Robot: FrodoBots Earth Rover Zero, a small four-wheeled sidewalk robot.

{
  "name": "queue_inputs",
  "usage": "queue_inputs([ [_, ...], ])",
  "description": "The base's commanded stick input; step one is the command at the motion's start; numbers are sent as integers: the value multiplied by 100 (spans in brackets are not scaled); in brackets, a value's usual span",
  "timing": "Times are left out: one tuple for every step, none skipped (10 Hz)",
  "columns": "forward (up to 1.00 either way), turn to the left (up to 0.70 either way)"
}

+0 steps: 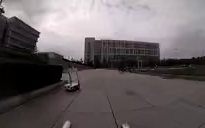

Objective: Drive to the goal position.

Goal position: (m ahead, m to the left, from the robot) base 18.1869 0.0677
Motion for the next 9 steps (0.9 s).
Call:
queue_inputs([
  [70,0],
  [70,0],
  [70,0],
  [70,0],
  [70,0],
  [70,0],
  [70,0],
  [70,-1],
  [70,-6],
])
